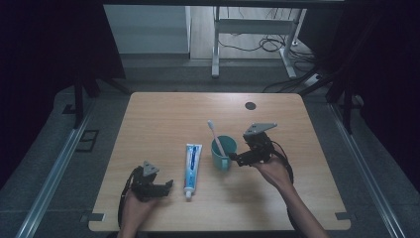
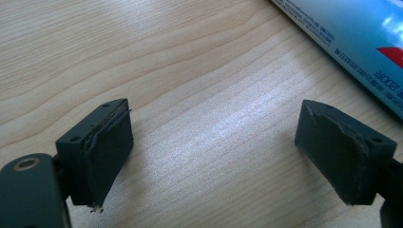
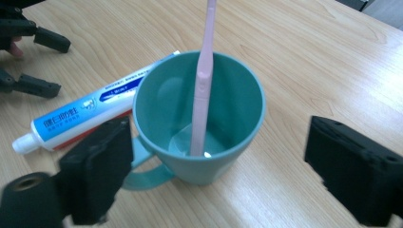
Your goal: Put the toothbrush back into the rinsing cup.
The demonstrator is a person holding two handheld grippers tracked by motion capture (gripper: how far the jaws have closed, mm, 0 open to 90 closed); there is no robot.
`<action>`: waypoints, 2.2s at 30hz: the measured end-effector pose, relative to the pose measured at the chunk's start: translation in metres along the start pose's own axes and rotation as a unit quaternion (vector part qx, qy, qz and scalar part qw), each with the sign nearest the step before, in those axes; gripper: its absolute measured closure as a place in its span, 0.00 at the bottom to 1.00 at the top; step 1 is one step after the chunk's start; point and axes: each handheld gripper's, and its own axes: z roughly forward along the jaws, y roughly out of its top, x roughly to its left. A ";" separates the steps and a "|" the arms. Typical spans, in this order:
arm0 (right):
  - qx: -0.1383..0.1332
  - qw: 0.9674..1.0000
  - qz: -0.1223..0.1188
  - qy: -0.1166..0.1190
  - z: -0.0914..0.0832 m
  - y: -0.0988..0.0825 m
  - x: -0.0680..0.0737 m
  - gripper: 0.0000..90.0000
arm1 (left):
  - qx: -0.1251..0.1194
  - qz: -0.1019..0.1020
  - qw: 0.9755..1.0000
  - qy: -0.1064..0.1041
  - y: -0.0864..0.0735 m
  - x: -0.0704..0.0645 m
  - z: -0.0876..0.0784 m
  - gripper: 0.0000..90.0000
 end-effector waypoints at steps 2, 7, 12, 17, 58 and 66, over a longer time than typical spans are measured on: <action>0.000 1.000 -0.001 -0.003 -0.001 -0.002 0.000 0.04 | 0.000 0.000 1.000 0.000 0.000 0.000 0.000 0.14; -0.016 1.000 0.003 -0.009 -0.009 -0.011 -0.003 0.00 | 0.000 0.000 1.000 0.000 0.000 0.000 0.000 0.14; -0.019 1.000 0.003 -0.017 -0.015 -0.016 -0.005 0.00 | 0.000 -0.002 1.000 0.000 0.000 0.000 0.000 0.14; -0.014 1.000 -0.003 -0.023 -0.021 -0.024 -0.004 0.00 | -0.001 -0.002 1.000 0.001 0.000 0.000 0.000 0.14; 0.001 0.997 0.051 -0.062 -0.043 -0.121 -0.015 0.00 | 0.001 0.001 1.000 0.000 0.000 0.000 0.000 0.14; 0.015 0.997 0.050 -0.062 -0.039 -0.133 -0.014 0.00 | 0.002 0.002 1.000 -0.001 0.000 0.000 0.000 0.14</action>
